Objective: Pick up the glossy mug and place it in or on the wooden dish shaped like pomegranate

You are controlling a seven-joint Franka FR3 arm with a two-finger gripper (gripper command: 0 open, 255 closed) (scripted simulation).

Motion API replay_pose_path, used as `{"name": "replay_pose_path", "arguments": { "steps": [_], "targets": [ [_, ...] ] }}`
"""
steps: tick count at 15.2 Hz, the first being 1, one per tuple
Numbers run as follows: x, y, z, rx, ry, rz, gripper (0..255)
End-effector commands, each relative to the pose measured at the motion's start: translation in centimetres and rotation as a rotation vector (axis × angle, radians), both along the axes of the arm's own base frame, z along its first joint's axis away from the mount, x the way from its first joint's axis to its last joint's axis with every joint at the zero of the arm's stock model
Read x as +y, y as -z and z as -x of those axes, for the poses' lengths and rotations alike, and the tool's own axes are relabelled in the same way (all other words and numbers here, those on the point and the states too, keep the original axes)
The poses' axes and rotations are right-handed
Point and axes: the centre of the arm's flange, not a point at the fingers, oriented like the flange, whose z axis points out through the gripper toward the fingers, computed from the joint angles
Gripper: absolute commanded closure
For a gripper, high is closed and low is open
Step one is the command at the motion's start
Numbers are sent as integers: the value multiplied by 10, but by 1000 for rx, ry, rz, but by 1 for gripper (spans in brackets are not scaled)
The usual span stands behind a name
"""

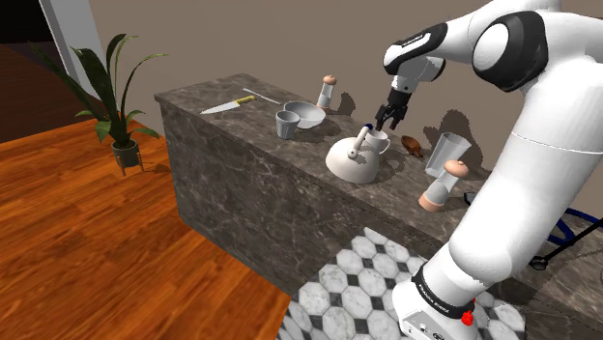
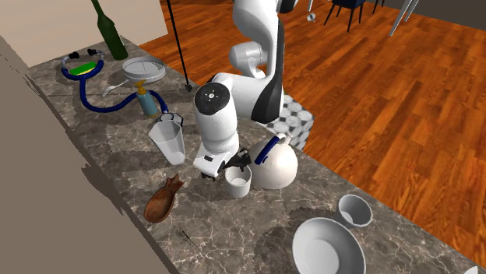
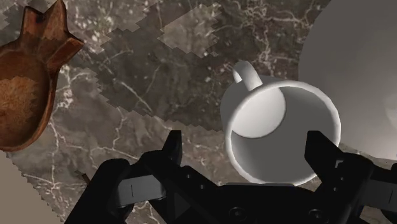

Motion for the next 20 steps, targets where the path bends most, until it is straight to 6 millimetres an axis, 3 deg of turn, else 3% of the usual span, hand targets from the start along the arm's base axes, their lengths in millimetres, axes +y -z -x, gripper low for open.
{"name": "replay_pose_path", "arguments": {
  "steps": [1, 7, 15, 16, 20],
  "targets": [
    [-7, 12, -1, 2, 0, 1, 0],
    [-5, 47, 1, 2, 0, 1, 0],
    [-5, 47, 1, 2, 0, 1, 0],
    [-5, 47, 1, 2, 0, 1, 255],
    [-5, 47, 1, 2, 0, 1, 255]
  ]
}}
